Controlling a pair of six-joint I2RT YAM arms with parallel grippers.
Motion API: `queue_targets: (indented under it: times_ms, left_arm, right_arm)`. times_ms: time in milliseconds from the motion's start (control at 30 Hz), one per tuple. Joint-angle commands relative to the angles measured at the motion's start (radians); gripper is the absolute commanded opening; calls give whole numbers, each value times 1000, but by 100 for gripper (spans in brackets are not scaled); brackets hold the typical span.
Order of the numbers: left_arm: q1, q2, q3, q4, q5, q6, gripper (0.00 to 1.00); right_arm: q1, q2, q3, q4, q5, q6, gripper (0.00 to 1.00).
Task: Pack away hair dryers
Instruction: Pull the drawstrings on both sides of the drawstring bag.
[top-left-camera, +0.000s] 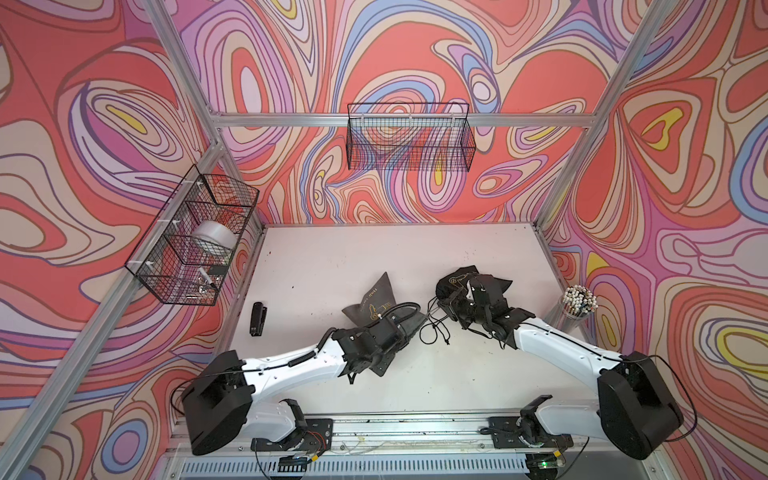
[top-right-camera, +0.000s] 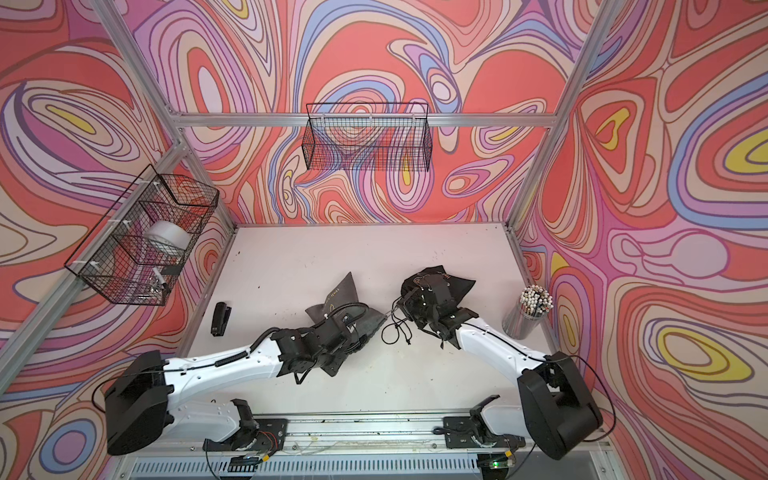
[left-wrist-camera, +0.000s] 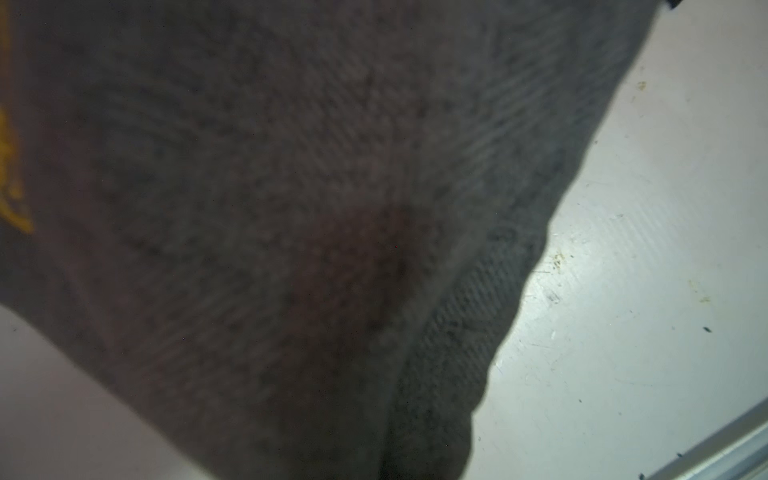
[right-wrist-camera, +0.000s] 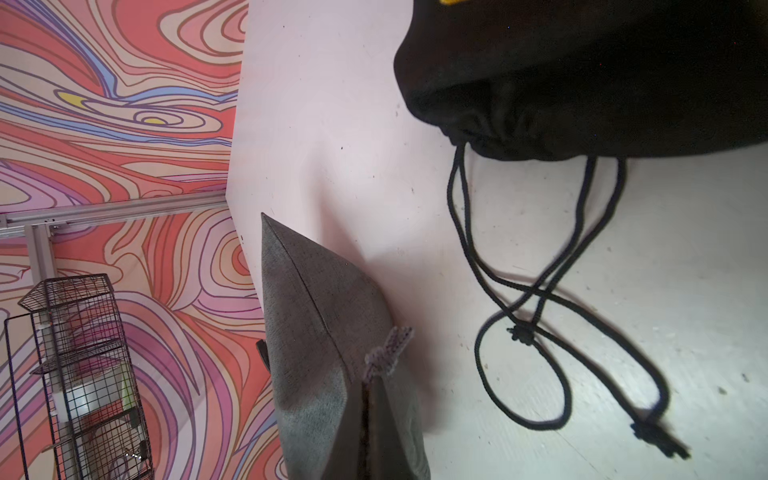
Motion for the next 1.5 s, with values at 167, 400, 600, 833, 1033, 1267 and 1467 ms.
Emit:
queue_targets:
  times_ms: [167,400,600,833,1033,1267,1467]
  left_arm:
    - [7,105,47,46,49,2,10]
    - [-10,47,30,32,64,-49,62]
    - [-26,-86,26,-83,36,-71,81]
    - [-31,-207,-21,-146,9,-128,74]
    - [-31,-138,-90,-136,10,-163,61]
    - [-31,-50,-86,-79,-9,-155,65]
    - [-21,9,-89,8,9,-107,65]
  right_arm:
    - [-9,20,-54,48,8,-1,0]
    - [-9,33,-77,57,2,-7,0]
    - [-9,45,-61,53,3,-10,0]
    - [-9,61,-49,58,-1,-10,0]
    - [-10,61,-43,51,0,-18,0]
    - [-10,60,-26,33,4,-28,0]
    - [-9,62,-26,28,4,-30,0]
